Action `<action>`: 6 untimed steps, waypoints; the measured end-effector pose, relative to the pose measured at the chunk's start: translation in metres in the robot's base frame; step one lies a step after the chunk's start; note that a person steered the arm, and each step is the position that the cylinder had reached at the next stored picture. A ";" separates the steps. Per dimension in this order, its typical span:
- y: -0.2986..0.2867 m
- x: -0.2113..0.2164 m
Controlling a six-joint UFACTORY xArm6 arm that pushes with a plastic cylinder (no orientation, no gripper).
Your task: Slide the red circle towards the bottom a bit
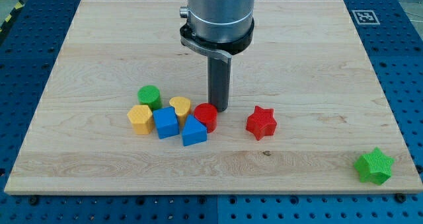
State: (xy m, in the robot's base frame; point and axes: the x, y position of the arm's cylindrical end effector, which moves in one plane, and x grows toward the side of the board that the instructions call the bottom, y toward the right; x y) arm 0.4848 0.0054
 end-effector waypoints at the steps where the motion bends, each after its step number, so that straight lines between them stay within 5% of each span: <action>1: -0.004 -0.007; 4: -0.012 0.019; 6: 0.048 0.030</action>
